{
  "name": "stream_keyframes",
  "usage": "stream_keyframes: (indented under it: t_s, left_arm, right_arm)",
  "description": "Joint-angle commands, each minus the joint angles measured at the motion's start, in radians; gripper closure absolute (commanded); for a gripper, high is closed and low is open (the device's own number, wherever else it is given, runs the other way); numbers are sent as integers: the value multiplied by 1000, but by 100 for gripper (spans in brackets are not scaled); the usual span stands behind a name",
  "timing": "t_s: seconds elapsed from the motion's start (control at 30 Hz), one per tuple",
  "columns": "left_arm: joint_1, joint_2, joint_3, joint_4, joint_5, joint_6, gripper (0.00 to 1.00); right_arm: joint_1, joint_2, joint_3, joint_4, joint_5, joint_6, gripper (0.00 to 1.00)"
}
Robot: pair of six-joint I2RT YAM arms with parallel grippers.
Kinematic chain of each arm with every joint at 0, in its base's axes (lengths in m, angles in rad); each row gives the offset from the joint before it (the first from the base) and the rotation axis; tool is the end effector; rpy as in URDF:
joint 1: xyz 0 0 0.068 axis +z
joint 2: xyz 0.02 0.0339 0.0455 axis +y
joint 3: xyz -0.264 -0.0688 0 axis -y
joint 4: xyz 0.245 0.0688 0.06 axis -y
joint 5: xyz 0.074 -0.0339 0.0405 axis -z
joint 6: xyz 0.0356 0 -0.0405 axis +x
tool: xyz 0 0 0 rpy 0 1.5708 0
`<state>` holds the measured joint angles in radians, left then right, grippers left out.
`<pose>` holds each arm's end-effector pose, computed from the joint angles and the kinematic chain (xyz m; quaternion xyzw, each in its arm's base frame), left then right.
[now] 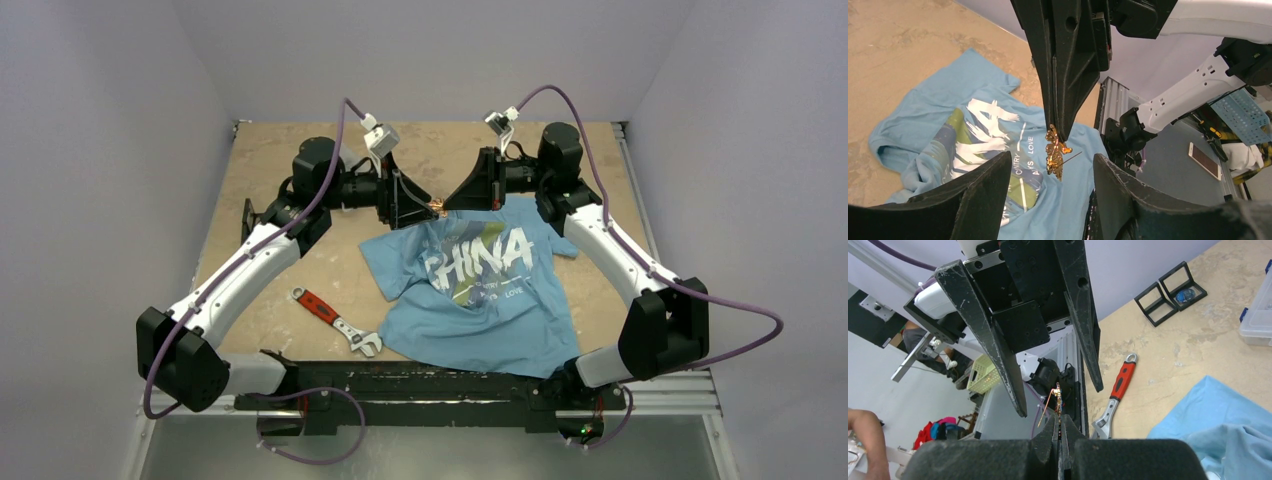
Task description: Remove the brooch from the garment
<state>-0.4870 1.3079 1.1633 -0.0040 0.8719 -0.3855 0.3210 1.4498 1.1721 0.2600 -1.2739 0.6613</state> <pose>0.2509 -0.1637 0.3782 0.3101 0.6719 -0.5400 0.4010 0.2973 0.1347 0.3646 -0.3137 0.6358 0.6398 0.2967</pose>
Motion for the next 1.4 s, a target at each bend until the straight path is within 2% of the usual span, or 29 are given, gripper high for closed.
stream_keyframes:
  t_s: [0.0,0.2,0.77,1.03,1.37]
  left_arm:
    - [-5,1,39,67,16,-27,42]
    - [-7,10,35,58,-19,-6,49]
    - [-22,35,40,55,-21,21,50]
    - [-24,52,70,8,-73,50,62]
    - [-29,49,69,-55,-76,112,63]
  right_arm:
    - [7,-29,11,-2,5,-24,100]
    - [7,-27,14,-3,-1,-29,100]
    - [9,-32,13,-14,-28,-42,100]
    - [9,-34,18,-15,-24,-45,100]
    - [7,-34,24,-15,-36,-46,100]
